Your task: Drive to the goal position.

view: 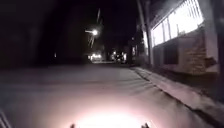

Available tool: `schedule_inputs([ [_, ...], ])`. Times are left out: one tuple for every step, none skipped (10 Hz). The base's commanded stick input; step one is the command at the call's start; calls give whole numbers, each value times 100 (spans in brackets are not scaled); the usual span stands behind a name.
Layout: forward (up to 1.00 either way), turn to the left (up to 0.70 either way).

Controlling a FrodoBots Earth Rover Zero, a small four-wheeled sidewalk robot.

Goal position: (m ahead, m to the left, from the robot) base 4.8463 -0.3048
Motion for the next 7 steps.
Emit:
schedule_inputs([
  [70, 0],
  [70, 0],
  [70, 0],
  [70, 0],
  [70, 0],
  [70, 0],
  [70, 0],
])
